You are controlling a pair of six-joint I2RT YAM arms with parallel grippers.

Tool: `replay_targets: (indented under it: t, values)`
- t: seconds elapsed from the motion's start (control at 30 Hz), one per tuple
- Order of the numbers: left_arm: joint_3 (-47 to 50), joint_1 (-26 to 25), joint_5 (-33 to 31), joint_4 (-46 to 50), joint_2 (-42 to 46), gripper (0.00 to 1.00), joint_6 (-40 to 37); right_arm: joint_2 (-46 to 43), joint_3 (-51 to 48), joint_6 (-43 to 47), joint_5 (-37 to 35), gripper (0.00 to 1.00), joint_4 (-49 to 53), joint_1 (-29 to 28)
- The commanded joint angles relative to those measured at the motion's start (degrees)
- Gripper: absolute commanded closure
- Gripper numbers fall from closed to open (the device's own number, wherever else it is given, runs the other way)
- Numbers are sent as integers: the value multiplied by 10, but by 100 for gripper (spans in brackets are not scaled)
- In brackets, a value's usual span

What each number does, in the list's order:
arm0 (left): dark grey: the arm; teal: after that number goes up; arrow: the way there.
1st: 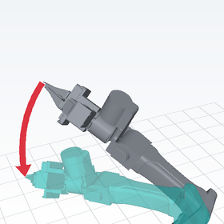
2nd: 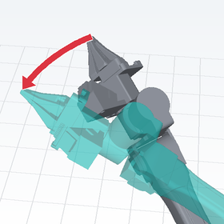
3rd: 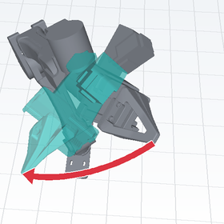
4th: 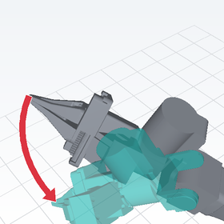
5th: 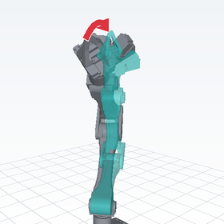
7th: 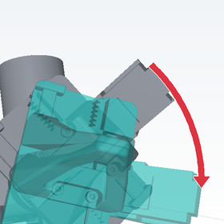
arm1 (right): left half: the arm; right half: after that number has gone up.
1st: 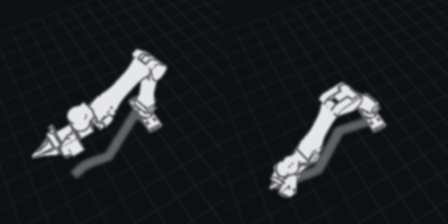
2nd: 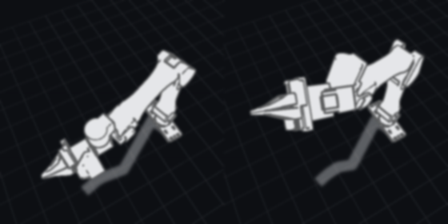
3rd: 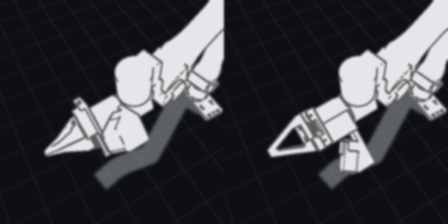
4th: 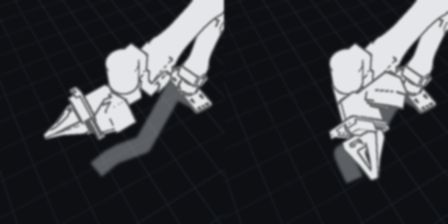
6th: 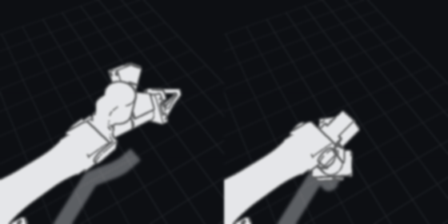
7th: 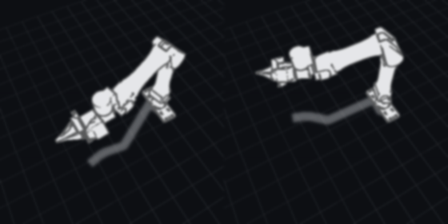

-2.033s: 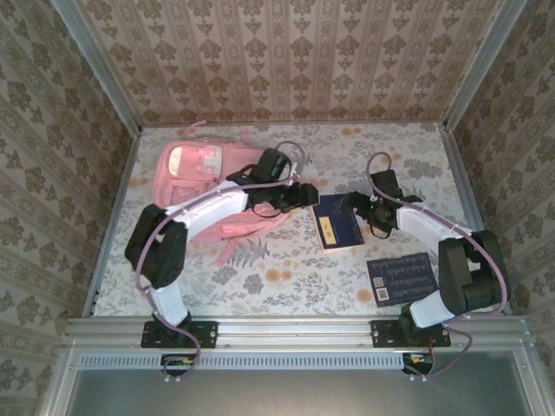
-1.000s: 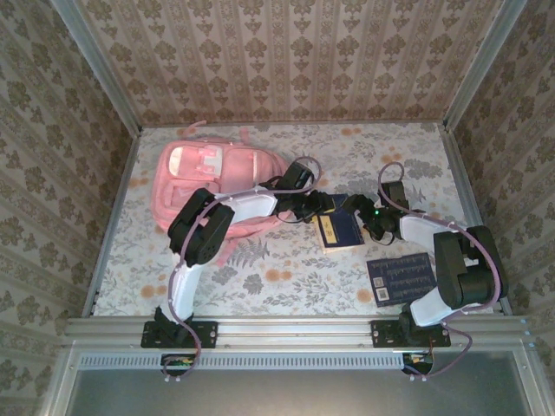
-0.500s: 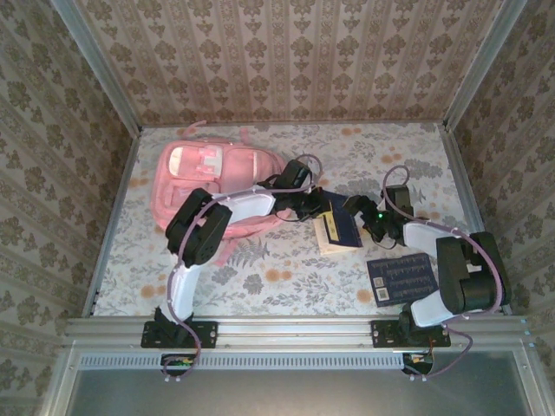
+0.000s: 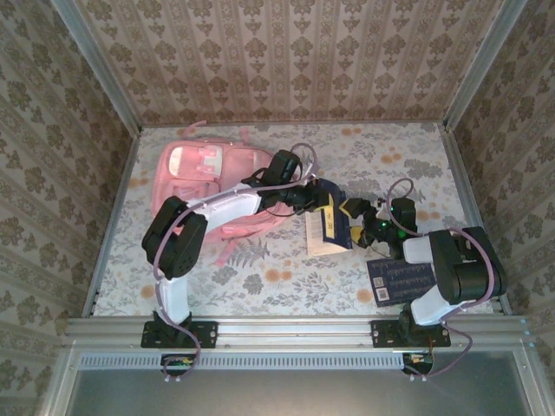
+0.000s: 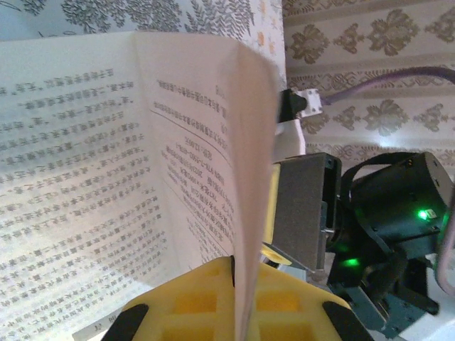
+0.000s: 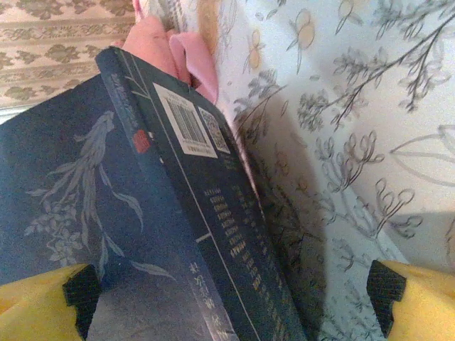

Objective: Pack the student bag

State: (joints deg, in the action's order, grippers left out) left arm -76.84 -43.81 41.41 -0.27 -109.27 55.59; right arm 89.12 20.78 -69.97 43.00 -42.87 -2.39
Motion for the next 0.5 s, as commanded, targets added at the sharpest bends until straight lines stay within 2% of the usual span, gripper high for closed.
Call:
replay_targets:
  t: [0.0, 0.27, 0.47]
  values:
    - [13, 5, 24, -12, 33, 100, -29, 2, -19, -55, 41, 3, -92, -11]
    - [38, 9, 31, -13, 21, 100, -45, 8, -31, -100, 8, 19, -160, -65]
    - [48, 18, 13, 30, 29, 98, -76, 24, -35, -102, -17, 47, -172, -80]
